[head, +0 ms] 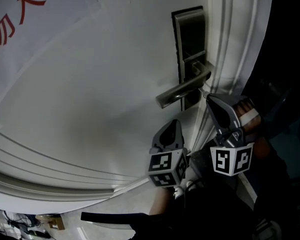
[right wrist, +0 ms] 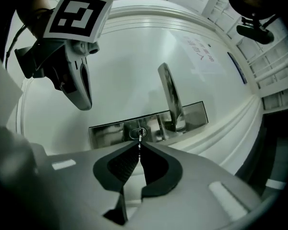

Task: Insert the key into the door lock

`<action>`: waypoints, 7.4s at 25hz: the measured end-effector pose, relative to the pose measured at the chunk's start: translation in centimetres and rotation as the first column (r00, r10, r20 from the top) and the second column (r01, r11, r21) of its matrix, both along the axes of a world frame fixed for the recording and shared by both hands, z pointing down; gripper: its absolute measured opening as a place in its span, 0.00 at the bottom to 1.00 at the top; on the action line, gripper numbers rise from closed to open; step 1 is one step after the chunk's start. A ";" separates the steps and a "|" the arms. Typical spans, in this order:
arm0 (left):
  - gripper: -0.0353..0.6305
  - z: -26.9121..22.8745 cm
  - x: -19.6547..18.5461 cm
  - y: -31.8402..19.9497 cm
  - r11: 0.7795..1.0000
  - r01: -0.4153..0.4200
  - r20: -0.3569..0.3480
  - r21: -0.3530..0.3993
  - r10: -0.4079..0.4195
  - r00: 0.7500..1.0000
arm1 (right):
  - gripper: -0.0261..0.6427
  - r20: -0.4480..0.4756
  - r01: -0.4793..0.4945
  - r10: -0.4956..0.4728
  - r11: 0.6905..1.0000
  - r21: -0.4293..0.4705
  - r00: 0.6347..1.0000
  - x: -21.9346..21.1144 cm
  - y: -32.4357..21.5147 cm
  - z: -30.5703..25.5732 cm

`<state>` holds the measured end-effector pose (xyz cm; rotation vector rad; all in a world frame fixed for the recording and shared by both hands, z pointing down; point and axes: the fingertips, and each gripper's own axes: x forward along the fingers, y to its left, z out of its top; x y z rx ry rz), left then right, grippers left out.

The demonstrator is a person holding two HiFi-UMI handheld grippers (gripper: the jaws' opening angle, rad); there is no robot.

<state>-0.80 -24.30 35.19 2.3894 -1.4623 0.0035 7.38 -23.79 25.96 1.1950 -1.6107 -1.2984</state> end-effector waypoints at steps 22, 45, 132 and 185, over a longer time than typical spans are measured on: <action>0.05 -0.3 0.7 0.0 0.999 -0.043 -0.002 0.011 0.043 0.999 | 0.06 -0.147 -0.112 0.111 0.994 0.005 0.983 -0.7 -0.1 -0.5; 0.05 -0.1 0.2 -0.5 0.999 -0.054 -0.007 0.003 0.054 0.999 | 0.06 -0.198 -0.128 0.128 0.992 0.015 0.972 -1.2 -0.8 -0.4; 0.05 0.1 0.1 -1.4 0.998 -0.062 -0.025 0.026 0.062 0.998 | 0.06 -0.276 -0.136 0.139 0.990 0.029 0.951 -1.5 -1.3 -0.4; 0.05 0.0 0.2 -1.5 0.996 -0.085 -0.032 0.026 0.085 0.996 | 0.06 -0.288 -0.142 0.146 0.989 0.033 0.946 -1.6 -1.6 -0.4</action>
